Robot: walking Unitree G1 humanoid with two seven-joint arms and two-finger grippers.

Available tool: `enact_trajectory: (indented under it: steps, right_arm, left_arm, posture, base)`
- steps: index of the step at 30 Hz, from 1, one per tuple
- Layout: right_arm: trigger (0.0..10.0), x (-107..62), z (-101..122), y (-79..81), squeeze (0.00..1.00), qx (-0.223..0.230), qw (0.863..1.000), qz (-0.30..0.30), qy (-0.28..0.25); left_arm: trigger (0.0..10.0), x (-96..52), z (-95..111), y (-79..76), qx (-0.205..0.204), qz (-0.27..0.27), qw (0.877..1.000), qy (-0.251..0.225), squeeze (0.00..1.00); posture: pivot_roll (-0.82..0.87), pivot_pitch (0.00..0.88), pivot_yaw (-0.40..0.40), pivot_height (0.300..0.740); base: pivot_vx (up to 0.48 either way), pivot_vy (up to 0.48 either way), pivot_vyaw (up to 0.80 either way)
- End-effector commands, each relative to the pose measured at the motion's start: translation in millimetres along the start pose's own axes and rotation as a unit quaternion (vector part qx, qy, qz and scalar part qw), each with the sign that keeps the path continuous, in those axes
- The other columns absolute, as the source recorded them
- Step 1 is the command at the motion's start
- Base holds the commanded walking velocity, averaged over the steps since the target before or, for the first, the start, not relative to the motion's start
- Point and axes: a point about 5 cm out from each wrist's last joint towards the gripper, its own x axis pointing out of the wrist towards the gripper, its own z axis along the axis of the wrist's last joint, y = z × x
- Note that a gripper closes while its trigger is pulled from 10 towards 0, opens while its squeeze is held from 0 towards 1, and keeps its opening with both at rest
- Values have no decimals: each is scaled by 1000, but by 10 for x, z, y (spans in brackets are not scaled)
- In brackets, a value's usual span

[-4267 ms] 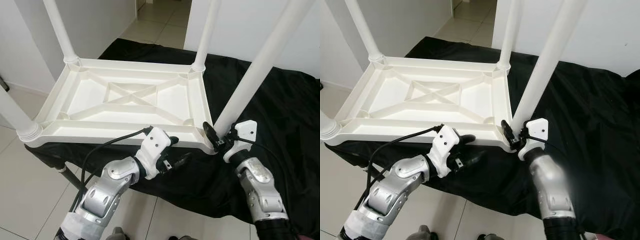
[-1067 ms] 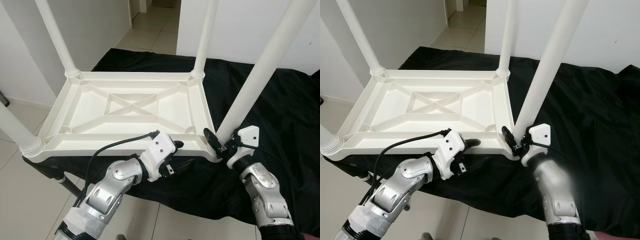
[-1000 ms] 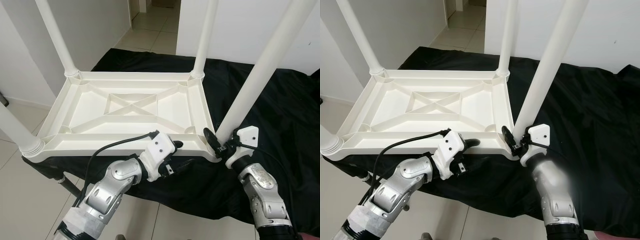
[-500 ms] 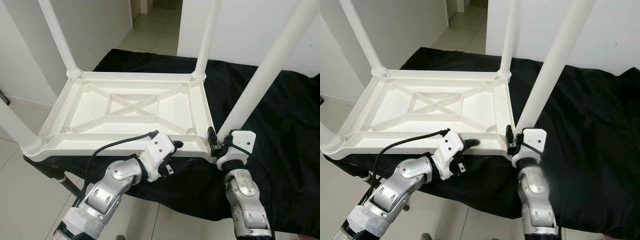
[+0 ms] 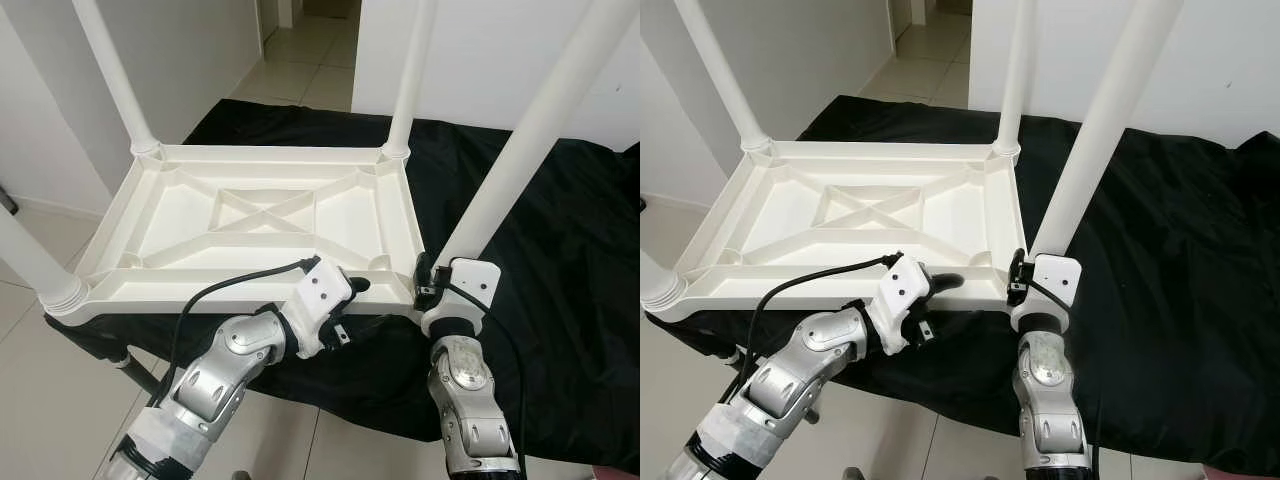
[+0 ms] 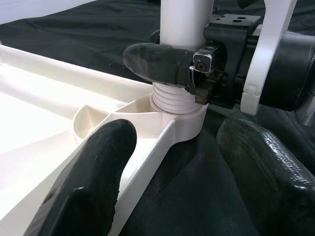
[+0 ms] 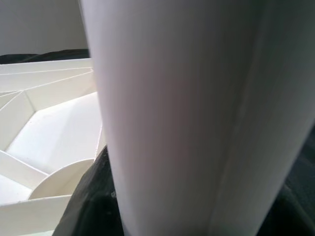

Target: Building children table

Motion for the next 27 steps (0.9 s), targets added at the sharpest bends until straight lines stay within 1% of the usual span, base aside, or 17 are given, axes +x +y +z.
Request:
enact_trajectory:
  steps: [1, 2, 6, 8, 11, 12, 13, 14, 15, 17, 18, 19, 21, 22, 24, 26, 27]
  right_arm:
    - [10000, -46, -84, 60, 510, 37, 999, -9, 25]
    - [10000, -36, -58, 53, 1000, 37, 999, -5, 16]
    - [10000, -22, -28, 37, 1000, 36, 999, 2, 8]
    - [10000, -7, 4, -4, 1000, 32, 999, 24, -6]
    - [10000, -8, 14, -26, 1000, 32, 999, 33, -11]
    - [10000, -19, 4, -42, 851, 28, 998, 51, -10]
    - [10000, -27, -5, -51, 0, 25, 998, 63, -8]
    - [10000, -38, -15, -70, 0, 25, 996, 83, -7]
    - [10000, -38, -15, -70, 0, 25, 996, 83, -7]
    - [10000, -49, -24, -91, 0, 27, 994, 101, -6]
    - [10000, -32, -22, -119, 0, 30, 993, 116, -9]
    - [10000, -32, -22, -119, 0, 30, 993, 116, -9]
    - [10000, 1, -22, -154, 0, 27, 988, 152, -14]
    - [10000, 1, -22, -154, 0, 27, 988, 152, -14]
    - [10000, 44, -17, -172, 0, 20, 979, 202, -16]
    - [10000, 97, 10, -185, 0, 13, 972, 234, -22]
    - [10000, 113, 16, -187, 0, 12, 970, 241, -23]
  left_arm:
    - [10000, -7, -24, -31, 0, -43, 999, 5, 0]
    - [10000, -9, -29, -27, 3, -41, 999, 7, 0]
    - [10000, -8, -33, -24, 4, -40, 999, 9, 0]
    - [10000, -2, -29, -30, 6, -42, 999, 8, 0]
    - [10000, 0, -24, -32, 7, -43, 999, 7, 0]
    - [10000, 0, -21, -29, 10, -41, 999, 8, 0]
    - [10000, 0, -19, -26, 11, -41, 999, 8, 0]
    - [10000, -1, -18, -24, 12, -39, 999, 8, 0]
    - [10000, -1, -18, -24, 12, -39, 999, 8, 0]
    - [10000, -3, -19, -22, 12, -37, 999, 8, 0]
    - [10000, -8, -29, -36, 11, -40, 999, 10, 0]
    - [10000, -8, -29, -36, 11, -40, 999, 10, 0]
    - [10000, -15, -43, -68, 10, -51, 999, 13, 0]
    - [10000, -15, -43, -68, 10, -51, 999, 13, 0]
    - [10000, -25, -49, -88, 11, -61, 998, 16, 0]
    - [10000, -35, -56, -97, 9, -68, 997, 18, 0]
    - [10000, -37, -58, -98, 8, -69, 997, 18, 0]
  posture:
    - [-76, 86, 37, 740]
    - [-73, 85, 35, 740]
    - [-71, 85, 32, 740]
    - [-67, 84, 28, 740]
    - [-67, 84, 28, 740]
    - [-63, 83, 22, 740]
    - [-63, 83, 22, 740]
    - [-62, 83, 21, 740]
    - [-62, 83, 21, 740]
    - [-62, 83, 21, 740]
    - [-59, 83, 18, 740]
    - [-59, 83, 18, 740]
    - [-57, 82, 17, 740]
    - [-57, 82, 17, 740]
    - [-56, 82, 19, 740]
    - [-53, 81, 19, 740]
    - [-53, 81, 19, 740]
  base:
    - [0, 0, 0]
    - [0, 0, 0]
    - [0, 0, 0]
    - [0, 0, 0]
    - [0, 0, 0]
    - [0, 0, 0]
    - [0, 0, 0]
    - [0, 0, 0]
    - [0, 0, 0]
    - [0, 0, 0]
    - [0, 0, 0]
    - [0, 0, 0]
    - [0, 0, 0]
    - [0, 0, 0]
    - [0, 0, 0]
    - [0, 0, 0]
    - [0, 0, 0]
